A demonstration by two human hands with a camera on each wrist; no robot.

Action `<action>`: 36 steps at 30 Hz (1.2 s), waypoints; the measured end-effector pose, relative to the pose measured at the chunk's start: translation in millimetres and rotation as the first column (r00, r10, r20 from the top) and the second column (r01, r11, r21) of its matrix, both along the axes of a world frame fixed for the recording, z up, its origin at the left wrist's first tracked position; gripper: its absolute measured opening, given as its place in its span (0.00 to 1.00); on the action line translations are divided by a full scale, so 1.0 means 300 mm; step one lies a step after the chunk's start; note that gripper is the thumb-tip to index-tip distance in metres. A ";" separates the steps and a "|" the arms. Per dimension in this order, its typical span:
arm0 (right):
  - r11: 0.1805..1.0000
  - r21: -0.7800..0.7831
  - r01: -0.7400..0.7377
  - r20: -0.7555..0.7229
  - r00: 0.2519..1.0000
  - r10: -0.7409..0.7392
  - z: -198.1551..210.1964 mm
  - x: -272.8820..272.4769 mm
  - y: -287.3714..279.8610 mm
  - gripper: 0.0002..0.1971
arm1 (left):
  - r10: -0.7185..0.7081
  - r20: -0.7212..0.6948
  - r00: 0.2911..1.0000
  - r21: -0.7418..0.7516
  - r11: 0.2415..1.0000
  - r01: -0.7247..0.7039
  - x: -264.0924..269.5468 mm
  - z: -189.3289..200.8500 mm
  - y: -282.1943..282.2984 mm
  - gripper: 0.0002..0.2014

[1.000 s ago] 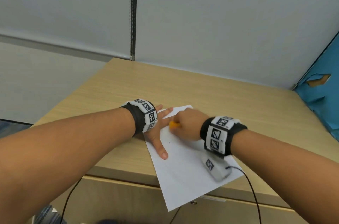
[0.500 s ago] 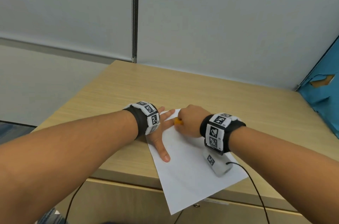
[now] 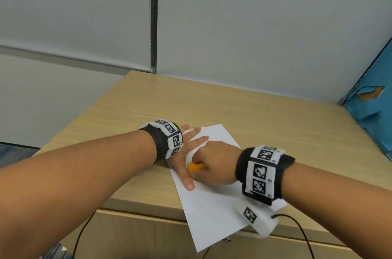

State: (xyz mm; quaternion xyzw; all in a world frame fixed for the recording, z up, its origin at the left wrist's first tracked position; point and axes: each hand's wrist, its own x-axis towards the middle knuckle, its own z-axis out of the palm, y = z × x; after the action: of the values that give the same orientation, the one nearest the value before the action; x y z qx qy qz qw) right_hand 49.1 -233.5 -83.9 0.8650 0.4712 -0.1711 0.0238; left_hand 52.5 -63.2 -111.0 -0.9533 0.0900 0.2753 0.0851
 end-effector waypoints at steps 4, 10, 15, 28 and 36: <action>0.986 0.010 0.169 0.209 0.963 -0.168 0.011 0.160 0.016 0.17 | 0.013 0.001 1.000 -0.012 1.000 -0.013 -0.001 -0.003 0.002 0.76; 0.999 0.026 0.035 0.040 0.999 -0.036 0.006 -0.021 -0.008 0.16 | -0.001 0.005 1.000 0.005 1.000 0.001 0.001 -0.003 0.001 0.79; 0.979 0.006 0.206 0.216 0.955 -0.202 0.015 0.154 0.011 0.18 | 0.016 -0.008 1.000 -0.004 1.000 -0.016 -0.002 -0.003 -0.005 0.79; 0.985 0.041 0.168 0.192 0.966 -0.173 0.005 0.117 0.058 0.15 | 0.007 -0.006 1.000 0.012 1.000 -0.007 -0.009 0.016 -0.010 0.75; 0.987 0.019 0.162 0.138 0.977 -0.163 0.016 0.140 0.029 0.16 | 0.004 0.014 1.000 -0.023 1.000 -0.003 -0.012 0.006 -0.001 0.78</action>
State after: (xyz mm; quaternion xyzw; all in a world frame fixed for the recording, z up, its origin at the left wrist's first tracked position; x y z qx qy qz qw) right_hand 91.2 -224.6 -79.3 0.9105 0.3967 -0.1101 0.0390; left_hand 48.8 -63.4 -109.2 -0.9563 0.0908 0.2677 0.0743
